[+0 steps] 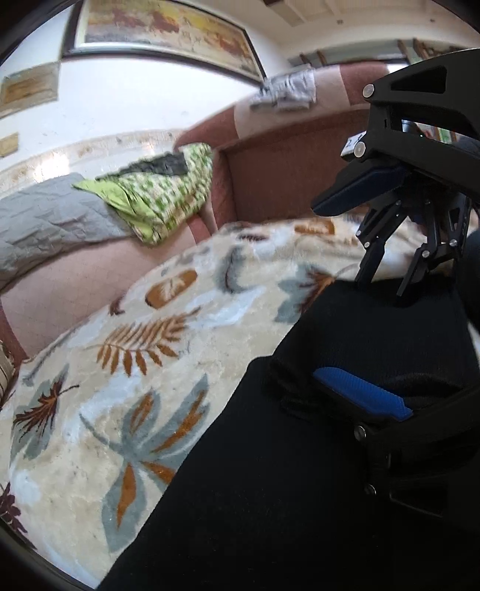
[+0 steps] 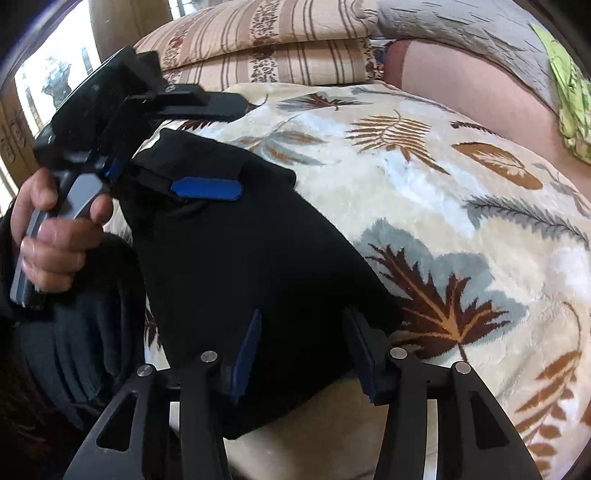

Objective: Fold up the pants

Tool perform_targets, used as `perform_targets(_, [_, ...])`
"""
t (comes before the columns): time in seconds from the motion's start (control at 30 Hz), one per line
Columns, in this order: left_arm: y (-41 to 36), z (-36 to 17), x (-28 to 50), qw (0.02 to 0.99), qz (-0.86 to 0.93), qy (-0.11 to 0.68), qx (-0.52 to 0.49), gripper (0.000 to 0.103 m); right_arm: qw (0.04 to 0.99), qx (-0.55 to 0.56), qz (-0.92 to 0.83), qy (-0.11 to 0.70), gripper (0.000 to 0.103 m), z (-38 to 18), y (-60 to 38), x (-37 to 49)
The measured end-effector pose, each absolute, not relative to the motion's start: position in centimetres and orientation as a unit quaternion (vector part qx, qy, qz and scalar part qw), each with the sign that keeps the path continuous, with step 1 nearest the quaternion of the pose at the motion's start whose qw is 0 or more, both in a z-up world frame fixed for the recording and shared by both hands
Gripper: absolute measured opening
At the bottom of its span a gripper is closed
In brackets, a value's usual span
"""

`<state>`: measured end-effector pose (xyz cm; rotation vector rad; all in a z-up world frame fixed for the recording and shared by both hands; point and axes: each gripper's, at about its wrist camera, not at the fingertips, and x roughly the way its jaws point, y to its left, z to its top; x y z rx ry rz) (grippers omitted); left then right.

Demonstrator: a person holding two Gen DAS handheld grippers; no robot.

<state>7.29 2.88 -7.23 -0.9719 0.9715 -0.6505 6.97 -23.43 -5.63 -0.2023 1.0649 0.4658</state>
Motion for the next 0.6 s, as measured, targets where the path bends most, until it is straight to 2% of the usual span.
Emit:
perform_targets(0.07, [4.8,-6.0,5.8,0.737,-0.301,0.401,-0.453,0.085,0.830,-0.076,0.187,0.519,0.053,-4.3,-22.8,7.5])
perform_targets(0.13, [6.9,-5.0,3.6,0.757,-0.297,0.373,-0.447,0.090,0.845,0.012,0.155,0.511,0.054,-2.1,-24.0,6.7])
perform_targets(0.2, [10.1,-4.5,0.5,0.768,-0.281,0.357,-0.451,0.094,0.862,0.108,0.133,0.478,0.071,-0.4,-25.5,5.3])
perform_targets(0.23, [11.5,-4.5,-0.9,0.772,-0.271,0.350,-0.457,0.095,0.869,0.180,0.120,0.446,0.083,0.3,-26.5,4.1])
perform_targets(0.27, [13.0,-4.7,-2.5,0.775,-0.262,0.342,-0.462,0.096,0.869,0.223,0.119,0.426,0.087,0.4,-27.0,3.4])
perform_targets(0.37, [18.8,-6.4,-8.1,0.772,-0.202,0.309,-0.518,0.099,0.857,0.342,0.161,0.350,0.087,-0.5,-27.8,1.2])
perform_targets(0.47, [22.3,-8.7,-11.1,0.765,-0.149,0.272,-0.564,0.102,0.871,0.320,0.119,0.354,0.087,-2.4,-26.9,0.5])
perform_targets(0.6, [24.0,-13.2,-10.5,0.719,-0.135,0.254,-0.633,0.102,0.875,0.303,0.120,0.357,0.087,-2.2,-26.3,1.1])
